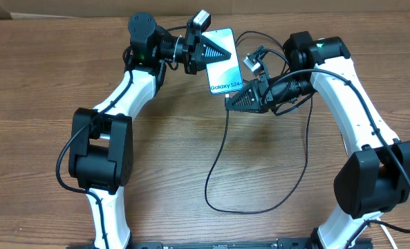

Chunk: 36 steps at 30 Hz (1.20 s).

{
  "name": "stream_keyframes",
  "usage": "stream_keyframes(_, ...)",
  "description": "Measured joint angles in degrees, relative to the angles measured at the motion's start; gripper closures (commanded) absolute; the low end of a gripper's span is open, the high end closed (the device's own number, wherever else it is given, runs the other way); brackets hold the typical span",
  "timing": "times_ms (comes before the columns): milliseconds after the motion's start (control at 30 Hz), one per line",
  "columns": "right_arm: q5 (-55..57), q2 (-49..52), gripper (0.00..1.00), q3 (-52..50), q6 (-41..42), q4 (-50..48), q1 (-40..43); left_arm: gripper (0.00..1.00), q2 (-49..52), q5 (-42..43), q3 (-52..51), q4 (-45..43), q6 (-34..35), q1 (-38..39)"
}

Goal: Plug charger to phone and switch on socket

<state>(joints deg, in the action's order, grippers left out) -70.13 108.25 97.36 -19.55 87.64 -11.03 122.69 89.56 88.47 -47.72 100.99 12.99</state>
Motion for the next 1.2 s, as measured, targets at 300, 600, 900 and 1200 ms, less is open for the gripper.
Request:
stream_keyframes(300, 0.02, 0.00, 0.96, 0.00, 0.02, -0.22, 0.00, 0.96, 0.00, 0.00, 0.00, 0.00, -0.02, 0.00)
stream_keyframes(600, 0.02, 0.00, 0.96, 0.00, 0.00, -0.48, 0.02, 0.96, 0.00, 0.00, 0.00, 0.33, -0.68, 0.00)
stream_keyframes(900, 0.02, 0.00, 0.96, 0.00, 0.02, -0.66, 0.00, 0.96, 0.00, 0.00, 0.00, 7.06, -5.46, 0.00)
stream_keyframes(1200, 0.02, 0.00, 0.96, 0.00, 0.02, -1.07, 0.00, 0.96, 0.00, 0.00, 0.00, 7.08, -6.56, 0.00)
